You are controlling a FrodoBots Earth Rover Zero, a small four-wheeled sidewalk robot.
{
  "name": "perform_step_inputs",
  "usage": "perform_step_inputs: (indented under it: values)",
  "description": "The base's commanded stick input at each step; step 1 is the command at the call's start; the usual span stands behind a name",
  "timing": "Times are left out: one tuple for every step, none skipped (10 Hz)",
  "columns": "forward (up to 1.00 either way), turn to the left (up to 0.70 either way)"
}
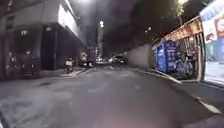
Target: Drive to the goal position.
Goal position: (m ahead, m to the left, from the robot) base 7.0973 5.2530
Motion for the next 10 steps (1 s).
perform_step_inputs:
  values:
    - [0.45,0.0]
    - [0.45,0.0]
    - [0.45,0.0]
    - [0.45,0.0]
    - [0.45,0.0]
    - [0.45,0.0]
    - [0.45,0.0]
    - [0.45,0.0]
    - [0.45,0.0]
    - [0.45,0.0]
